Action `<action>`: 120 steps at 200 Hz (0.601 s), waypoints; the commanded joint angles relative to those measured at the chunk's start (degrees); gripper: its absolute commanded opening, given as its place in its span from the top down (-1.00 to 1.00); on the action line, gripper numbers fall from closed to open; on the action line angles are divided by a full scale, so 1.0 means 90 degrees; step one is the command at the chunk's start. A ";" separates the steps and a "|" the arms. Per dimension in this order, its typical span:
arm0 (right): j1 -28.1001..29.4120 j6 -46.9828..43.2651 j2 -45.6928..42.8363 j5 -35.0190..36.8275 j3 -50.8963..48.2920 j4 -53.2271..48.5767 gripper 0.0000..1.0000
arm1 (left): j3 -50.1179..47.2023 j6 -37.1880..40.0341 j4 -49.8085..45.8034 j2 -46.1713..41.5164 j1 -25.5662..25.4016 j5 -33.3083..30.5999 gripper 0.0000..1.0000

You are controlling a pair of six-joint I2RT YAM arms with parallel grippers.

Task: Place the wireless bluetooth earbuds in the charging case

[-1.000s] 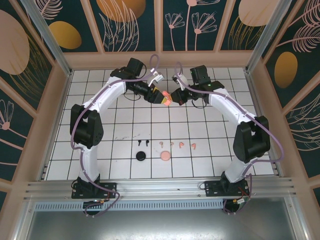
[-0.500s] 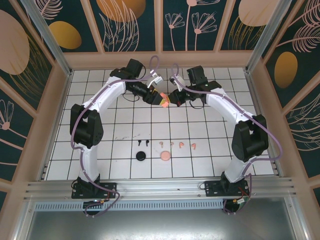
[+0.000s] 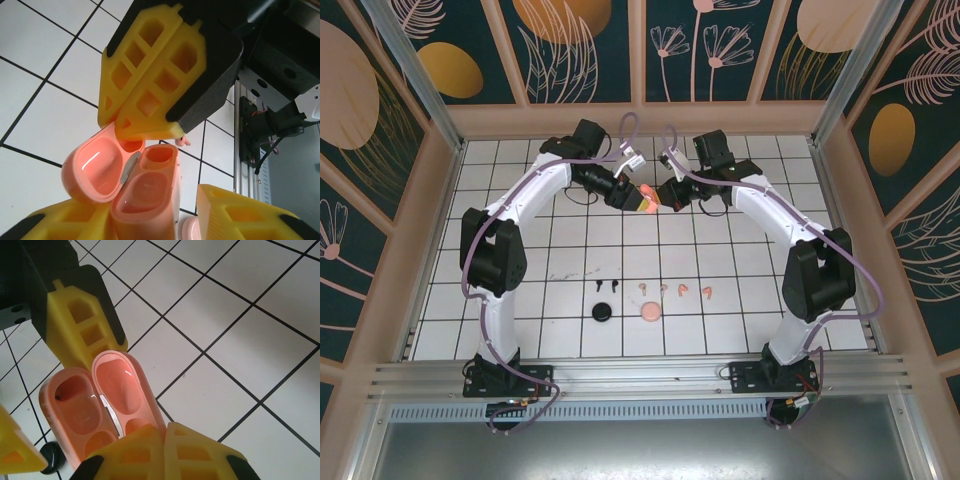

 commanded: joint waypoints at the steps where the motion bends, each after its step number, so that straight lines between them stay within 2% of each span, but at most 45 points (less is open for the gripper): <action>1: 0.0043 -0.0177 0.0093 0.0071 0.0207 -0.0075 1.00 | 0.0219 0.0223 -0.0163 0.0107 -0.0028 0.0361 0.26; 46: 0.0047 -0.0111 0.0095 0.0042 0.0274 -0.0014 1.00 | 0.0198 0.0214 -0.0146 0.0109 -0.0026 0.0391 0.59; 60: 0.0048 0.0031 0.0036 0.0127 0.0272 0.0087 1.00 | 0.0167 0.0197 -0.0098 0.0084 -0.0027 0.0402 0.76; 66: 0.0040 0.0101 -0.0008 0.0188 0.0261 0.0136 0.87 | 0.0130 0.0180 -0.0050 0.0064 -0.0027 0.0401 0.82; 80: -0.0025 0.0331 -0.0201 0.0307 0.0185 0.0277 0.39 | -0.0037 0.0057 0.0146 -0.0043 -0.0018 0.0328 0.97; 89: -0.0112 0.0489 -0.0365 0.0335 0.0092 0.0349 0.17 | -0.0279 -0.0158 0.0643 -0.0197 -0.0018 0.0226 1.00; 100: -0.0235 0.0691 -0.0638 0.0340 -0.0101 0.0439 0.05 | -0.0692 -0.0503 0.1273 -0.0479 -0.0009 0.0108 1.00; 120: -0.0400 0.1062 -0.1260 0.0473 -0.0670 0.0592 -0.05 | -0.1513 -0.1211 0.2509 -0.1085 0.0028 -0.0078 1.00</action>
